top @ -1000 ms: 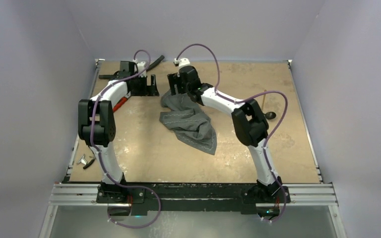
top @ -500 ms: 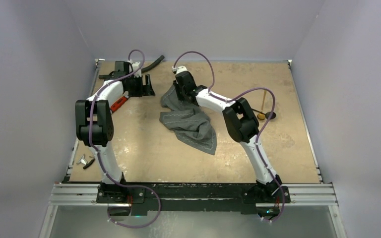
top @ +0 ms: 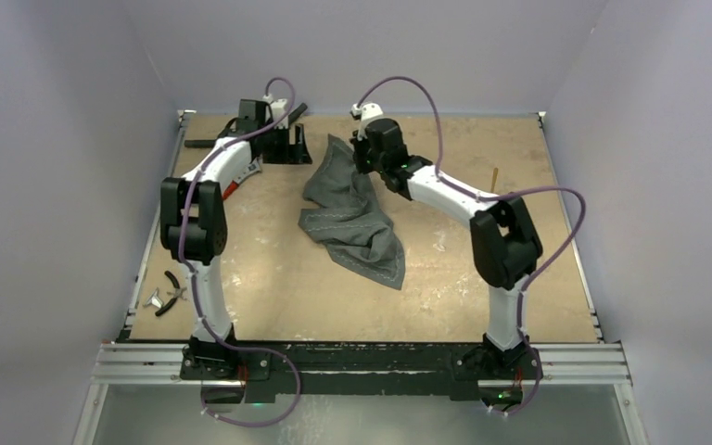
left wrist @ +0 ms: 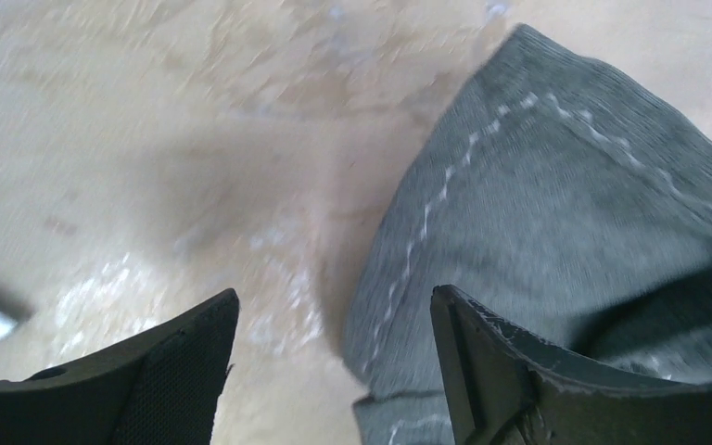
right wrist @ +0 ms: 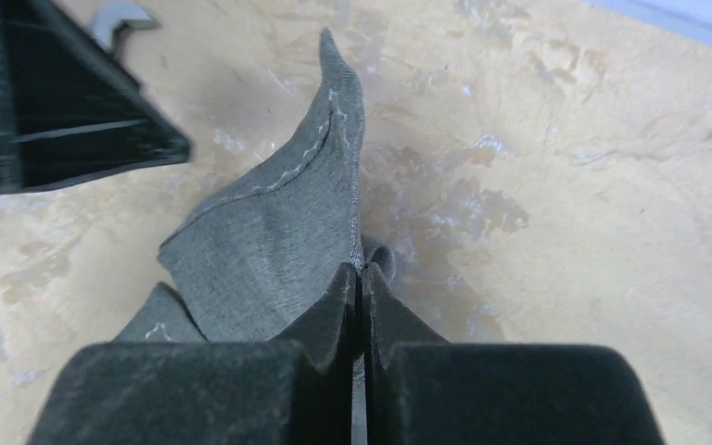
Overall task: Fold the napkin into a case and place the utensils inside
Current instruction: Pick up the crumpled napkin from the center of the board.
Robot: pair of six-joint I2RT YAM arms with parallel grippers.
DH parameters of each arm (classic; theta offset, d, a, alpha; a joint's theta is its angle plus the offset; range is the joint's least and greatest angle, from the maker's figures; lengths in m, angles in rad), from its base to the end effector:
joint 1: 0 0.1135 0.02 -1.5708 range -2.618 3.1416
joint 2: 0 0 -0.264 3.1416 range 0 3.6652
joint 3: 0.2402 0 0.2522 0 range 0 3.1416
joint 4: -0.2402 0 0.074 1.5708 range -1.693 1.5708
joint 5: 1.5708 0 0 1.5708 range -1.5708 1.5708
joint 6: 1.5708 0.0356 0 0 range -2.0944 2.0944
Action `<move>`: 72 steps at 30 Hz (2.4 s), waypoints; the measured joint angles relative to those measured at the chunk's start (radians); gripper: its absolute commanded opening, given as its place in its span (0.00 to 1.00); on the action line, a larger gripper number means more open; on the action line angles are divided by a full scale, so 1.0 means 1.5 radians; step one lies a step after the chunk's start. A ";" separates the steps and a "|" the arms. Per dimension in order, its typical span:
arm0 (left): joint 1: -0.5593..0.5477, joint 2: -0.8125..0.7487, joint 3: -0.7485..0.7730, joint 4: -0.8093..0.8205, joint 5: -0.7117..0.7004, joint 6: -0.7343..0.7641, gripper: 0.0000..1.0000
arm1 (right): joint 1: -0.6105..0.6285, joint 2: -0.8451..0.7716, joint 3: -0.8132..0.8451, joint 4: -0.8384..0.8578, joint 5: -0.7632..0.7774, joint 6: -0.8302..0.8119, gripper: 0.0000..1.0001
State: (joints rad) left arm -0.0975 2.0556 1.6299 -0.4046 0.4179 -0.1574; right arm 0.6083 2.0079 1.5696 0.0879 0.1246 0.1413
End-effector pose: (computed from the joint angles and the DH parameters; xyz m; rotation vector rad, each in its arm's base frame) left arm 0.4592 -0.0594 0.2219 0.1250 2.3941 -0.6204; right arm 0.3978 0.2716 0.2655 -0.3657 1.9024 0.3830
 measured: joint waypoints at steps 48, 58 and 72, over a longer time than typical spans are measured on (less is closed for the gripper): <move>-0.046 0.027 0.181 -0.497 0.481 0.985 0.97 | 0.028 -0.235 -0.205 -0.026 -0.481 -0.305 0.00; -0.074 -0.064 0.104 -0.644 0.494 1.229 0.84 | 0.040 -0.235 -0.203 -0.034 -0.498 -0.318 0.00; -0.116 -0.144 0.030 -0.507 0.414 1.163 0.00 | 0.043 -0.249 -0.201 -0.005 -0.484 -0.304 0.09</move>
State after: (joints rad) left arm -0.2718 1.8397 1.6752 -1.1648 1.0393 1.5867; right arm 0.6735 1.6341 1.2675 0.0799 -0.6014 -0.3141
